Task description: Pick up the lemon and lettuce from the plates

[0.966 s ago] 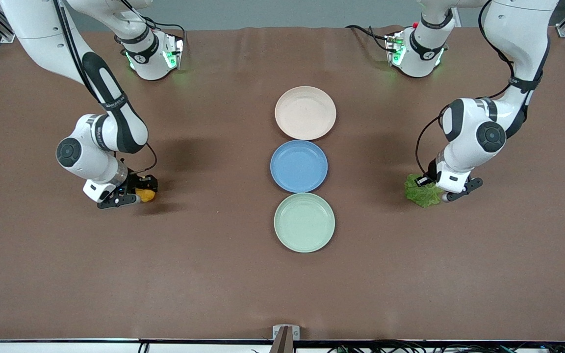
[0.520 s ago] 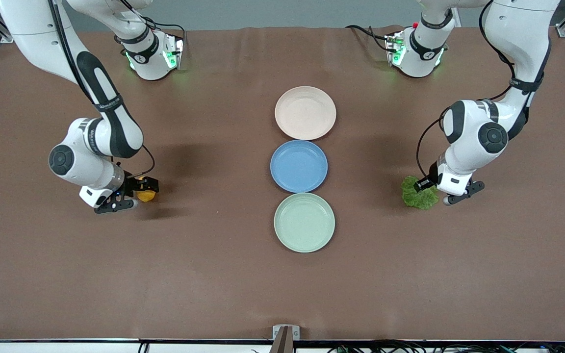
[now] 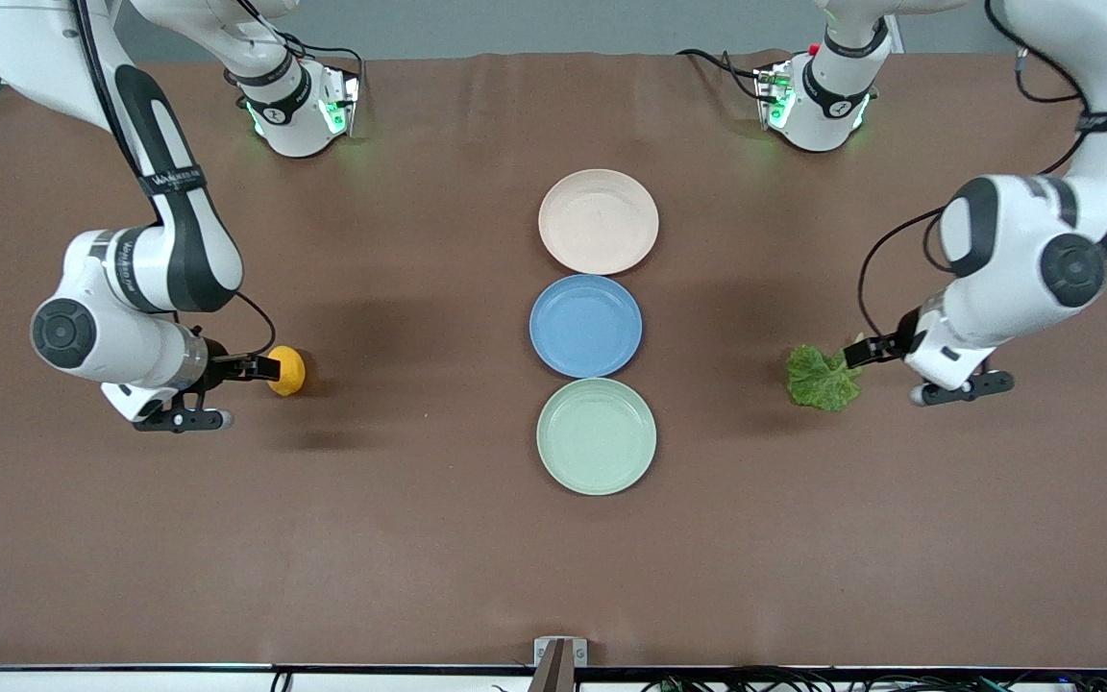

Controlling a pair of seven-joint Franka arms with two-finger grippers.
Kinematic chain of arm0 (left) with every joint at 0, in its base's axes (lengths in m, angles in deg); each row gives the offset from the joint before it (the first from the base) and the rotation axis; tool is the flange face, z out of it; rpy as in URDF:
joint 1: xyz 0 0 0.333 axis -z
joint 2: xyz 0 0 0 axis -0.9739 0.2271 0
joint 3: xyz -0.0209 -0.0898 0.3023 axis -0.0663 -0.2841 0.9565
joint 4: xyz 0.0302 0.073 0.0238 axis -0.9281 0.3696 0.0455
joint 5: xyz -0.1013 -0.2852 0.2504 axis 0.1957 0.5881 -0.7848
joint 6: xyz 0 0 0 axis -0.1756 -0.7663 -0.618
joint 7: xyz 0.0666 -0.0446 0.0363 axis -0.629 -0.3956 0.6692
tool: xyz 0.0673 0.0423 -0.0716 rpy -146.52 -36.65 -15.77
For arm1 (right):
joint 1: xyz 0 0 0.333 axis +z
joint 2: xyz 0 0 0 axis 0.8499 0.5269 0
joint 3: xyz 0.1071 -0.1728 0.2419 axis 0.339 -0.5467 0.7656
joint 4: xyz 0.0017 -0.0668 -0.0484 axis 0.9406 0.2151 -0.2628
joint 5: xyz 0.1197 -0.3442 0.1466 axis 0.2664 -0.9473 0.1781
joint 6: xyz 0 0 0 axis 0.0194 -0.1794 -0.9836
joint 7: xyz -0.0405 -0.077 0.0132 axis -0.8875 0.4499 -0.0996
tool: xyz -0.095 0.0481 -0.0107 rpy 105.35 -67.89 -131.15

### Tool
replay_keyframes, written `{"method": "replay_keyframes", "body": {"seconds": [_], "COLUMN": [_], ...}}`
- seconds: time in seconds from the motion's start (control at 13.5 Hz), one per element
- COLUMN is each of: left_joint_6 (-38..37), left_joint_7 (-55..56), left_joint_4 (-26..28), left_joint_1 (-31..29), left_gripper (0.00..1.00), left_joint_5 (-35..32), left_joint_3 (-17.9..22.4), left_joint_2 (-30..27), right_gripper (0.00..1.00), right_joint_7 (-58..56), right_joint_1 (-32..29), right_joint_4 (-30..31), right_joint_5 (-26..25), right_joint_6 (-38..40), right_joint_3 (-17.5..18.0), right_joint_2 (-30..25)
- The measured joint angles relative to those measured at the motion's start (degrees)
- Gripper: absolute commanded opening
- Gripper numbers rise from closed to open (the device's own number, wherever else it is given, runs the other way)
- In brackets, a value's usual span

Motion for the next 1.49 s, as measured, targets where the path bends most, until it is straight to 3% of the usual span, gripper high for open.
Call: {"method": "replay_keyframes", "body": {"seconds": [0.3,0.45,0.74,1.04,1.49], "left_joint_6": [-10.0,-14.2,-20.6,-21.1,-23.0], "left_joint_7": [-0.6,-0.5,-0.5,-0.5,-0.5], "left_joint_4": [-5.1,-8.8,-16.7,-21.0,-26.1], "left_joint_1": [-0.1,-0.1,-0.1,-0.1,-0.1], "left_gripper": [1.00,1.00,1.00,1.00,1.00], "left_joint_5": [0.0,0.0,0.0,0.0,0.0], "left_joint_3": [0.0,0.0,0.0,0.1,0.3], "left_joint_2": [-8.8,-10.7,-10.7,-8.5,-6.3], "right_gripper": [1.00,1.00,1.00,1.00,1.00], "right_joint_7": [0.1,-0.1,-0.6,-3.8,-4.5], "right_joint_1": [-0.3,-0.7,-2.1,-2.7,-6.1], "right_joint_4": [-10.0,-13.6,-20.3,-27.1,-29.3], "right_joint_5": [-3.1,-3.8,-4.0,-4.0,-4.1], "right_joint_6": [14.4,19.3,28.0,34.5,35.0], "right_joint_3": [-0.4,-0.4,-0.5,-0.5,-0.8], "right_joint_2": [-1.6,-2.2,-2.3,-2.3,-2.2]}}
